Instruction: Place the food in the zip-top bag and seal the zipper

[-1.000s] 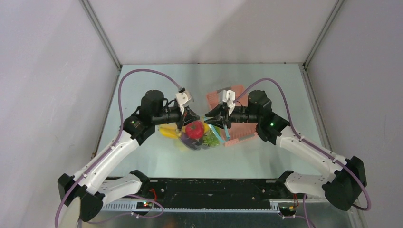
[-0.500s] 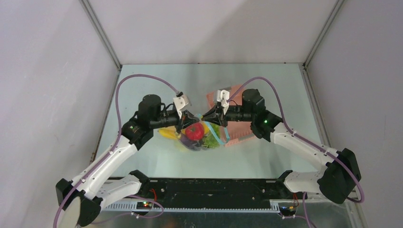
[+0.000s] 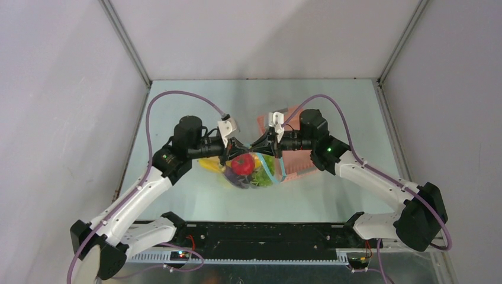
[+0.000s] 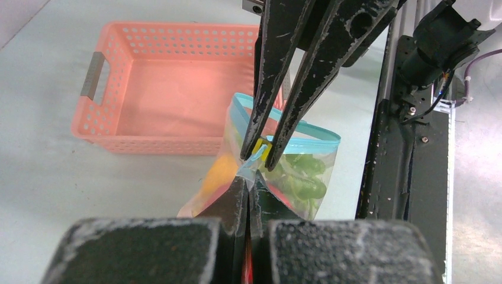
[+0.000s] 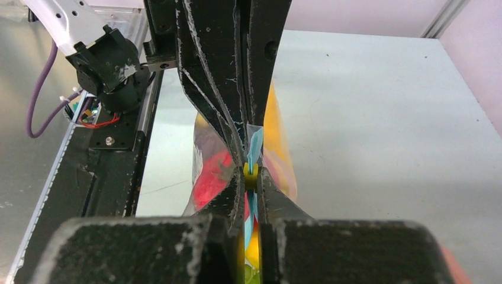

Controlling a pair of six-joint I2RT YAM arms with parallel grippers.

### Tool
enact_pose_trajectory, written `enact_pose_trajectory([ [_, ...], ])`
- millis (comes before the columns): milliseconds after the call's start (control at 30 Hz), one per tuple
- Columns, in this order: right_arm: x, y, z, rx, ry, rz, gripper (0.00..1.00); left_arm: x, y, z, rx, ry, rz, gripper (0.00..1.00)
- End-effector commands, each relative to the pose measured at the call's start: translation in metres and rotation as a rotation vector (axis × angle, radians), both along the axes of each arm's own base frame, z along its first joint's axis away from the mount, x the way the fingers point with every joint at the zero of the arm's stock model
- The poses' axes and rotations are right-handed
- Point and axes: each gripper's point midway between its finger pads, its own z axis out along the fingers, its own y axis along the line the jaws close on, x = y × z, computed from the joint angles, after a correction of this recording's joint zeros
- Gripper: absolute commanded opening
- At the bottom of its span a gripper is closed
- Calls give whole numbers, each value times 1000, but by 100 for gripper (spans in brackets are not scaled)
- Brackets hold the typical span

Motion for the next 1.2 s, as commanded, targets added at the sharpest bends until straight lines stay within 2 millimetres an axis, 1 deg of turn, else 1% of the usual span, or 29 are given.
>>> enact_pose_trajectory([
  [0, -1, 4, 16, 16, -40, 16, 1, 0, -2, 40, -80, -121, -7, 0],
  [100, 3, 2, 8, -11, -27, -2, 0, 0, 2, 49, -117, -169, 21, 0],
  [167, 8, -2, 1, -33, -7, -24, 0, 0, 3, 51, -123, -171, 34, 0],
  [233, 11, -7, -5, -50, 26, -37, 0, 10, 7, 51, -123, -166, 102, 0],
  [300, 10, -10, -12, -73, 60, -40, 0, 15, 9, 51, -126, -157, 131, 0],
  [433, 8, -13, -28, -120, 112, -44, 0, 10, 8, 55, -149, -164, 107, 0],
  [533, 8, -13, -37, -145, 142, -49, 0, 12, 9, 59, -163, -168, 122, 0],
  [767, 7, -18, -49, -190, 179, -65, 0, 13, 11, 60, -165, -170, 140, 0],
  [1000, 0, -27, -49, -207, 217, -78, 0, 18, 14, 58, -163, -172, 173, 0],
  [1067, -2, -30, -53, -226, 229, -80, 1, 18, 14, 59, -167, -172, 175, 0],
  [1167, -1, -32, -60, -248, 245, -96, 2, 19, 14, 59, -171, -168, 180, 0],
])
